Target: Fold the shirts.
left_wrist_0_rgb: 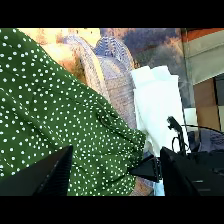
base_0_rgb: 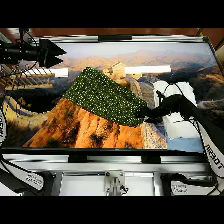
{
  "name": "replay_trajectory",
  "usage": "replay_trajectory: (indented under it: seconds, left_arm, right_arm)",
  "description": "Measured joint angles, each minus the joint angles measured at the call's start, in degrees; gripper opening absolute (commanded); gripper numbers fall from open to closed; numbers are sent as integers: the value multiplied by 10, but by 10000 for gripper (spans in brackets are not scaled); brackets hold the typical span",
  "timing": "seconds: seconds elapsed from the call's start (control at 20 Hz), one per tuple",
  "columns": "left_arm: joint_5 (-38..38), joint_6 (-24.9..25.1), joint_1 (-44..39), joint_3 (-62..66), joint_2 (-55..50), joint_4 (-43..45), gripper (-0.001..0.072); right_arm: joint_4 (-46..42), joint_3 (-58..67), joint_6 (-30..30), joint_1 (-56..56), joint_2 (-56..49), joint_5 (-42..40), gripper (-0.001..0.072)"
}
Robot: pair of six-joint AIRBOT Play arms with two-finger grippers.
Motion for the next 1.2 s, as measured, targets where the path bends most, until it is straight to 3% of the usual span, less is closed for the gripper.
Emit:
replay_trajectory:
  seconds: [0.2, 0.25, 0.35, 0.45, 0.65, 0.9, 0.95, 1.05, 1.15, 1.2]
  left_arm:
    - [0, 1, 0, 0, 4, -1, 585]
    - [0, 1, 0, 0, 5, 0, 585]
    - [0, 1, 0, 0, 6, -1, 585]
    - [0, 0, 0, 0, 6, 0, 585]
    - [0, 0, 1, 0, 6, 0, 585]
    - [0, 0, 7, 0, 6, 0, 574]
    - [0, 0, 7, 0, 6, 0, 483]
    - [-9, 0, 8, 0, 6, 3, 376]
    - [-29, 0, 7, 0, 7, 16, 332]
    - [-42, 0, 6, 0, 9, 32, 247]
  right_arm:
    - [25, 0, 6, 10, -11, 31, 671]
    - [28, 0, 10, 15, -12, 43, 609]
    - [30, -1, 17, 28, -15, 69, 384]
    - [25, -2, 23, 46, -17, 97, 62]
    - [31, 0, 28, 71, -11, 138, 66]
    - [-17, 1, 22, 38, 58, 107, 66]
    - [-28, 1, 21, 24, 80, 91, 65]
    - [-45, 1, 20, -2, 123, 47, 65]
    - [-58, 1, 20, -25, 165, -3, 65]
    - [-65, 1, 20, -34, 185, -32, 66]
